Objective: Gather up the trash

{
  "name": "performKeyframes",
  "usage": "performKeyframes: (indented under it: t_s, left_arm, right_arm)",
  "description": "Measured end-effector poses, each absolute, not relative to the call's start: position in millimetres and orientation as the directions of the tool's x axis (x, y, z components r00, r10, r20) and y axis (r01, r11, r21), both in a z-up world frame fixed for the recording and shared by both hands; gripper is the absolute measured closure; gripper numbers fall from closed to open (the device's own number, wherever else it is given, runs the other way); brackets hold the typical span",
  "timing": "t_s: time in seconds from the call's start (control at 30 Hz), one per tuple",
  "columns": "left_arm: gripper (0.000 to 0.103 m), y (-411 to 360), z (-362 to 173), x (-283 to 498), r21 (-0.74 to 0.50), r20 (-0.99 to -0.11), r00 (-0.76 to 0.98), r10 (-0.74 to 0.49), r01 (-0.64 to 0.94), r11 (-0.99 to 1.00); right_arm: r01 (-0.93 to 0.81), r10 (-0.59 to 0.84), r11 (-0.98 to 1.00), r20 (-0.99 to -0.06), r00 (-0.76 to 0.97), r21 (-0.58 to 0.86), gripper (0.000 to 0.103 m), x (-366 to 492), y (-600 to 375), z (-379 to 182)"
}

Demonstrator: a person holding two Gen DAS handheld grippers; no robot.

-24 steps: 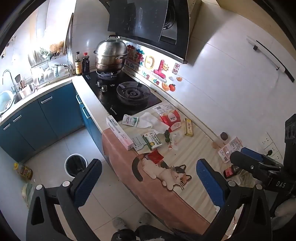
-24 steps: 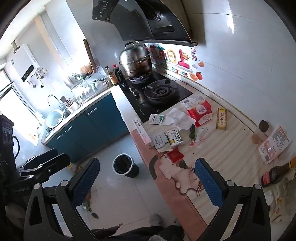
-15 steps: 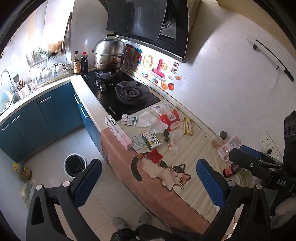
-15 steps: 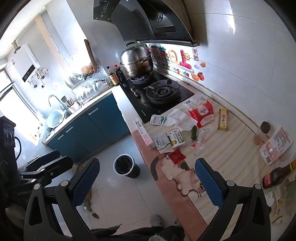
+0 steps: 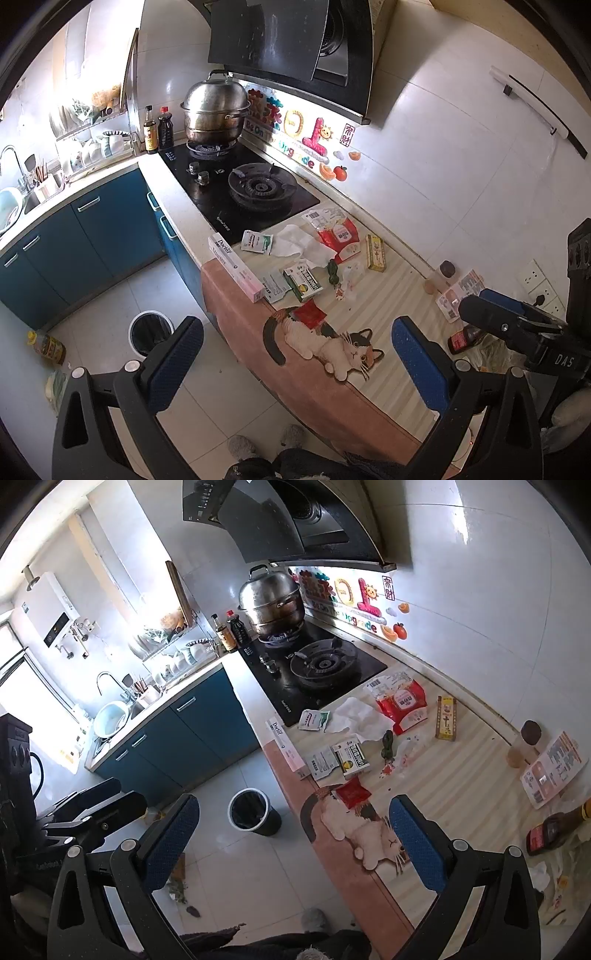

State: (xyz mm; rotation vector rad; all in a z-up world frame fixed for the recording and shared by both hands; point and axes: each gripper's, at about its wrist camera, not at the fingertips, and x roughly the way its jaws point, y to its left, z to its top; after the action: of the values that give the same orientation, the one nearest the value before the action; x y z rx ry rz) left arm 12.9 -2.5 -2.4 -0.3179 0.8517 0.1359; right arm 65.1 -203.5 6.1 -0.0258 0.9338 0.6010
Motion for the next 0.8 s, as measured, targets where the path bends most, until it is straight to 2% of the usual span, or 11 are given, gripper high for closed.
performKeyframes:
  t_s: [0.8]
  left_arm:
    - [0.0, -2.8, -8.4, 16.4, -0.227, -0.76, 0.65, -0.014, -0.245, 0.942]
  right_arm:
    - [-0.5, 0.48, 0.831, -0.769, 0.422, 0.244, 0.0, 71.9, -194.2, -4.7]
